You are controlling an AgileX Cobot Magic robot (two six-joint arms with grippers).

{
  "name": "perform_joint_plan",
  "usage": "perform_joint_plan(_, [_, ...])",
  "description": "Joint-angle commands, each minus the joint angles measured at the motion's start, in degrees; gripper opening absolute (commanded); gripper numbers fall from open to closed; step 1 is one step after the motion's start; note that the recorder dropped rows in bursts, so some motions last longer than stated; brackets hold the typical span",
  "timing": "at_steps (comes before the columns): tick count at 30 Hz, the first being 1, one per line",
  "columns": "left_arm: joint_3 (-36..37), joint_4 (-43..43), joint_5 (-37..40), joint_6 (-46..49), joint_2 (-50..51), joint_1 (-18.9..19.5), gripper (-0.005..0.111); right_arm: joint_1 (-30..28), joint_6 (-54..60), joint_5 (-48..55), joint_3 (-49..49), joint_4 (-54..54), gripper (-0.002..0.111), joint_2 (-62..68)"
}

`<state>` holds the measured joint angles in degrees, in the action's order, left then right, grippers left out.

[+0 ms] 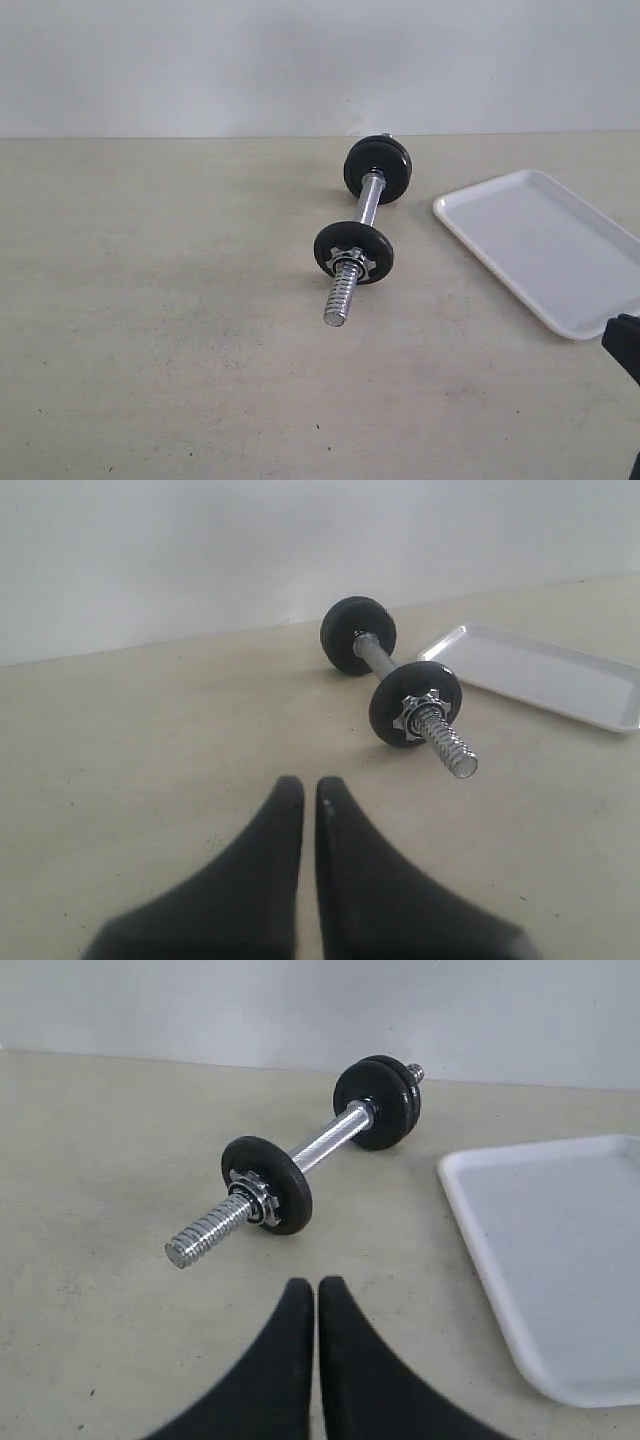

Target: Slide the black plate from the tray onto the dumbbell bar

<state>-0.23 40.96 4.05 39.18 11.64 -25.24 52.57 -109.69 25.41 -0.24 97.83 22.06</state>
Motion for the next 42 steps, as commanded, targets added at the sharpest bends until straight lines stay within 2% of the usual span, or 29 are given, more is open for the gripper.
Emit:
perform_joint_plan(1, [0.2, 0.1, -1.0, 0.3, -1.7, 0.1, 0.004, -2.1, 0.0, -1.0, 0.2, 0.0, 0.000, -0.2])
perform_joint_plan(6, [0.2, 0.1, -1.0, 0.3, -6.3, 2.6, 0.004, -8.0, 0.0, -1.8, 0.2, 0.2, 0.000, -0.2])
perform_joint_plan(11, [0.2, 0.1, -1.0, 0.3, -11.6, 7.6, 0.004, -18.4, 0.7, -0.2, 0.2, 0.2, 0.000, -3.4])
perform_joint_plan(15, [0.2, 0.1, -1.3, 0.3, -11.6, 12.4, 0.004, -27.4, 1.3, -0.1, 0.2, 0.1, 0.000, -11.0])
perform_joint_plan(22, [0.2, 0.1, -1.0, 0.3, -11.6, 20.3, 0.004, -41.4, 15.5, -16.1, 0.2, 0.1, 0.000, -21.7])
perform_joint_plan(30, [0.2, 0.1, -1.0, 0.3, -11.6, 28.5, 0.004, -58.0, 15.4, -32.6, 0.2, -0.2, 0.000, -22.1])
perform_joint_plan(35, [0.2, 0.1, -1.0, 0.3, -11.6, 30.2, 0.004, -66.1, 13.7, -41.1, 0.2, 0.3, 0.000, -22.1])
perform_joint_plan(42, [0.2, 0.1, -1.0, 0.3, -11.6, 30.2, 0.004, -68.2, 9.0, -37.1, 0.2, 0.2, 0.000, -22.1])
